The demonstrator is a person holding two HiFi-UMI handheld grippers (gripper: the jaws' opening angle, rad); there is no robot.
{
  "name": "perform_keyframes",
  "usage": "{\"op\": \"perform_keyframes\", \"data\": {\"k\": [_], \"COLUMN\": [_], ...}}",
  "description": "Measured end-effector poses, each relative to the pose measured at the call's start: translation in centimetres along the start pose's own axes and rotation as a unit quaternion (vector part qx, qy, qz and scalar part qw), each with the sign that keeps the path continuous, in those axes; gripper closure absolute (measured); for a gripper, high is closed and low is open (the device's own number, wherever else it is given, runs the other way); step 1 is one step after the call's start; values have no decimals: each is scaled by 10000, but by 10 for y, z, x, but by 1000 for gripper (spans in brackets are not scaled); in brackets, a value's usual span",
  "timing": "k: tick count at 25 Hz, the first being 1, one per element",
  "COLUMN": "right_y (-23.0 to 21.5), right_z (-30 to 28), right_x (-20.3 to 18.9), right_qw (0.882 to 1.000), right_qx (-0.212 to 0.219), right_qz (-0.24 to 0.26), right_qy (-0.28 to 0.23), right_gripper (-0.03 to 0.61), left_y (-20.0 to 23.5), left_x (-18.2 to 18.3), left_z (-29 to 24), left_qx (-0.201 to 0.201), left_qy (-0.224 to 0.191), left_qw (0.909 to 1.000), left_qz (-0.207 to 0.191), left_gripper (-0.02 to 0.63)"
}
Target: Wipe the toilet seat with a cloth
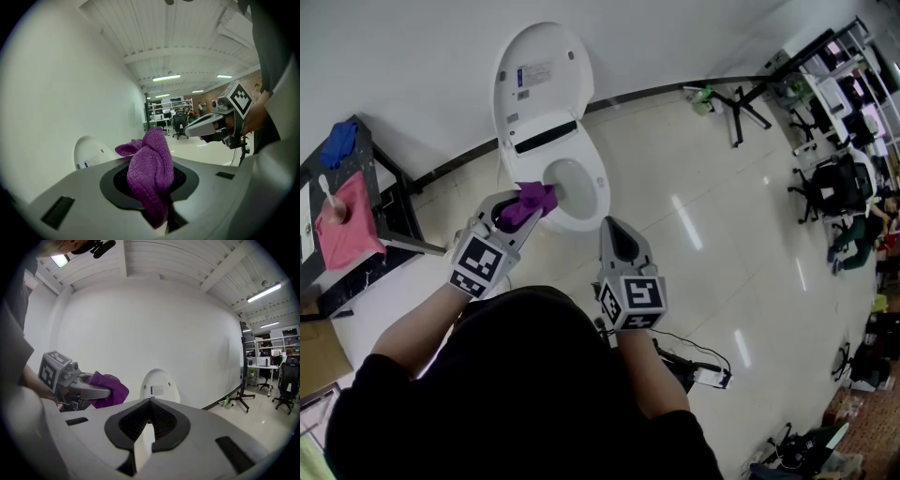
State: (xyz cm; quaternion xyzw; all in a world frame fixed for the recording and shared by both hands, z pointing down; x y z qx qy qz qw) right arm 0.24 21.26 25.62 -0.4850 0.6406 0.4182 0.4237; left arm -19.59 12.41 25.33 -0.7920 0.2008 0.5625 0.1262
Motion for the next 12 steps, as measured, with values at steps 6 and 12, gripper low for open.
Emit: {"op": "perform_keyframes", "data": {"k": [6,12], "right_y": [2,2], "right_z": [3,2], "right_x": [0,2], "right_qw": [10000,10000], "right_qx": [-15,-8], "right_qz": [15,50], "right_qy": [6,6], "right_gripper": [563,564], "left_y": [-1,0], "left_x": [0,1], "left_z": [2,3], "left_qx": [-8,-19], "left_qy": [0,1], "left_qw": [10000,10000], "left_qz": [-8,-30], "left_gripper": [520,520]}}
Point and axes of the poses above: the fingertips, and each gripper's own axes: z backward along the fingers, y to its left, x out of its top, the point moved 8 cm from there along z, backward along the fingers, and after that the axes turned 12 degrees about z, right-handed, at the moved point
